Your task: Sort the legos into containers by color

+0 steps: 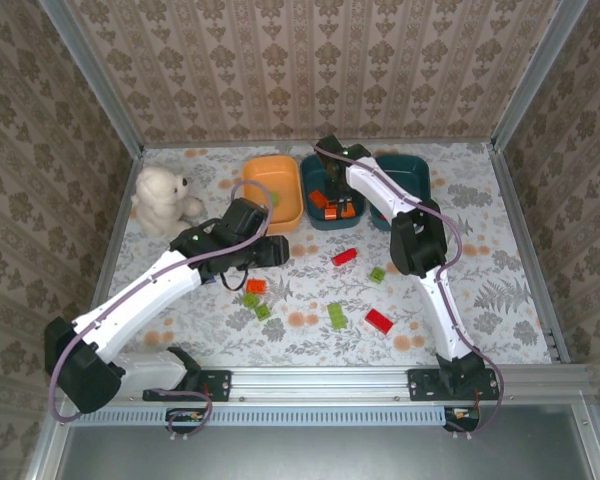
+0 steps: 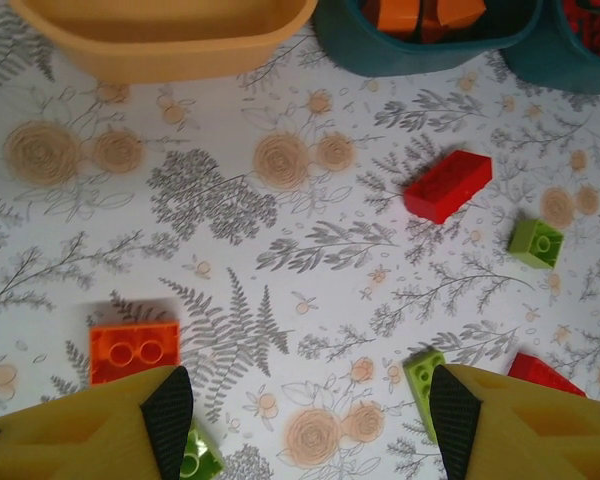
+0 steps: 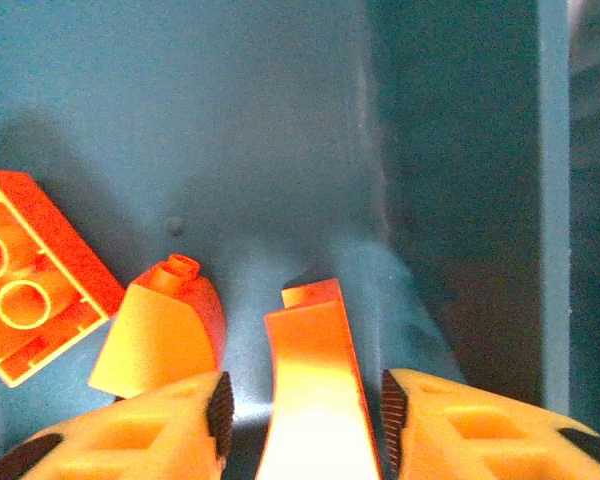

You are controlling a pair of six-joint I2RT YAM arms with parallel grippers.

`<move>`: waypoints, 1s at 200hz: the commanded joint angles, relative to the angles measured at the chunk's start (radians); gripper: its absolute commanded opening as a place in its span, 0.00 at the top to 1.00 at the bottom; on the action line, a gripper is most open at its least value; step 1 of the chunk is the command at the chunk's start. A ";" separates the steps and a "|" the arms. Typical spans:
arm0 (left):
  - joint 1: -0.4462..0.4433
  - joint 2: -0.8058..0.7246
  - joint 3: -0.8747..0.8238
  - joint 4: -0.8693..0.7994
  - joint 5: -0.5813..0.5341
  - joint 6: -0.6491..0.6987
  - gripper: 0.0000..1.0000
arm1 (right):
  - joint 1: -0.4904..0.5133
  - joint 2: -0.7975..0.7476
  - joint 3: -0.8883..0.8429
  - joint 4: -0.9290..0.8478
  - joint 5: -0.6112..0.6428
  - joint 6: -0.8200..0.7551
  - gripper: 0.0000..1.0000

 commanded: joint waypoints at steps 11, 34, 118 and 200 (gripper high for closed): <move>0.004 0.047 0.063 0.037 0.063 0.070 0.33 | -0.013 -0.082 0.093 -0.061 -0.006 0.004 0.47; -0.006 0.125 0.123 0.057 0.128 0.122 0.33 | -0.020 -0.202 0.101 -0.056 0.023 0.005 0.46; -0.228 0.657 0.545 -0.024 0.145 0.285 0.33 | -0.119 -1.202 -0.913 0.245 -0.159 0.118 0.44; -0.351 1.021 0.891 -0.173 0.002 0.249 0.31 | -0.125 -1.859 -1.185 0.148 -0.501 0.256 0.20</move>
